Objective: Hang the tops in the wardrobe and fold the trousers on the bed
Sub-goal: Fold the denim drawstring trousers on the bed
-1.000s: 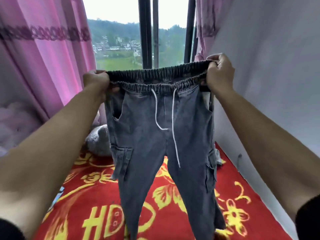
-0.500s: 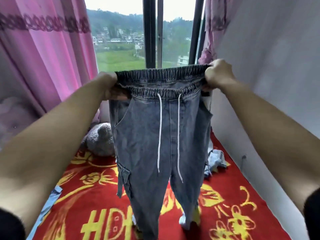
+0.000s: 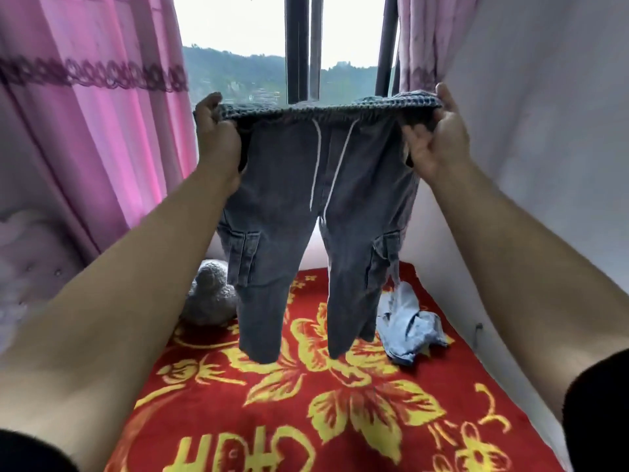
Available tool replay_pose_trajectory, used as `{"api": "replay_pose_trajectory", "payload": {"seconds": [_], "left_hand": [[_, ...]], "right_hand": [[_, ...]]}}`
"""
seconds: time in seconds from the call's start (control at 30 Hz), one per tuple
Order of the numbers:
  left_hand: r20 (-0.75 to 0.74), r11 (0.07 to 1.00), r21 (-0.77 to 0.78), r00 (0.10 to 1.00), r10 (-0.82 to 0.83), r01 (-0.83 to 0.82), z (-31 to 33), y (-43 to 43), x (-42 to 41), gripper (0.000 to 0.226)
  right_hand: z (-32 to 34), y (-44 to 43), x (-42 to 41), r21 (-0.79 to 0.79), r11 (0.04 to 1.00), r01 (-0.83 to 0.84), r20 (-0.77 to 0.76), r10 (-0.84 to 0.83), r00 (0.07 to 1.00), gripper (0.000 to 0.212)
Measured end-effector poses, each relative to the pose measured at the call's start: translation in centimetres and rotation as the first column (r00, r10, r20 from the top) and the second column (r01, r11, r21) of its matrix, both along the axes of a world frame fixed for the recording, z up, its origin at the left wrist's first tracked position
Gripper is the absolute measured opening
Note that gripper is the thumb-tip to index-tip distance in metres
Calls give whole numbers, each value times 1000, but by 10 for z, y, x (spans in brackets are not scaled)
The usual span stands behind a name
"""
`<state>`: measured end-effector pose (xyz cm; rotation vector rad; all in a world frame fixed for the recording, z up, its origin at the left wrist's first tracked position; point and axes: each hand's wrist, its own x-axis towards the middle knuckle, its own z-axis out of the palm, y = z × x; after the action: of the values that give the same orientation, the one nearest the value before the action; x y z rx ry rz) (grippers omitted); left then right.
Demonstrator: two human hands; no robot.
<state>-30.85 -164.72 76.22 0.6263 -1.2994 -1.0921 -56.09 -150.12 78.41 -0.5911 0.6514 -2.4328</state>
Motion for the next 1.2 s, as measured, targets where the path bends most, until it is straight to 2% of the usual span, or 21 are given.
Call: {"api": "replay_pose_trajectory", "payload": {"seconds": [0.1, 0.2, 0.27, 0.37, 0.43, 0.5, 0.57, 0.63, 0.73, 0.8, 0.83, 0.9, 0.93, 1.07, 1.13, 1.2], "left_hand": [[67, 984, -24, 981, 180, -178, -48, 26, 22, 46], [239, 949, 43, 925, 294, -313, -146, 43, 41, 41], [419, 922, 113, 859, 295, -371, -234, 55, 54, 37], [681, 846, 349, 729, 67, -404, -366, 93, 83, 24], [768, 785, 479, 621, -159, -393, -440, 124, 110, 17], [804, 744, 551, 480, -352, -378, -494, 158, 141, 14], [801, 715, 590, 381, -461, -376, -528, 191, 172, 12], [791, 697, 610, 347, -505, -377, -548, 215, 196, 15], [793, 707, 608, 312, -522, -362, -557, 235, 219, 25], [811, 742, 582, 300, -502, -333, -554, 243, 226, 29], [827, 765, 560, 274, -491, -319, -552, 246, 228, 29], [868, 820, 497, 167, -468, -284, -547, 258, 231, 29], [888, 851, 457, 82, -452, -260, -546, 266, 234, 31], [902, 963, 258, -336, -270, -80, -563, 314, 253, 38], [878, 975, 223, -431, -208, -16, -582, 337, 260, 37], [871, 976, 217, -449, -197, -8, -602, 358, 262, 35]], "right_hand": [[-52, 28, 26, 249, 956, 156, -86, -138, 987, 37], [-144, 50, 50, 511, 824, 245, -217, -152, 964, 43], [-221, 65, 66, 677, 704, 217, -212, -95, 973, 42], [-345, 101, 98, 882, 468, 59, -41, -47, 998, 31], [-420, 133, 121, 964, 266, -2, 9, -27, 1000, 27], [-474, 168, 146, 991, 111, -74, 72, 21, 997, 26], [-508, 199, 170, 992, -5, -128, 128, 63, 990, 31], [-524, 222, 184, 987, -91, -136, 146, 109, 983, 37], [-527, 240, 193, 975, -212, -71, 127, 264, 956, 42], [-522, 249, 195, 968, -245, 61, 48, 415, 908, 44], [-524, 254, 193, 953, -248, 175, -19, 528, 849, 46], [-530, 270, 190, 883, -219, 416, -134, 732, 668, 45], [-536, 279, 189, 856, -194, 479, -151, 792, 591, 43], [-577, 325, 199, 795, -164, 584, -144, 884, 445, 40], [-603, 344, 207, 783, -144, 605, -144, 904, 402, 38], [-629, 362, 214, 799, -176, 575, -99, 904, 415, 40]]}}
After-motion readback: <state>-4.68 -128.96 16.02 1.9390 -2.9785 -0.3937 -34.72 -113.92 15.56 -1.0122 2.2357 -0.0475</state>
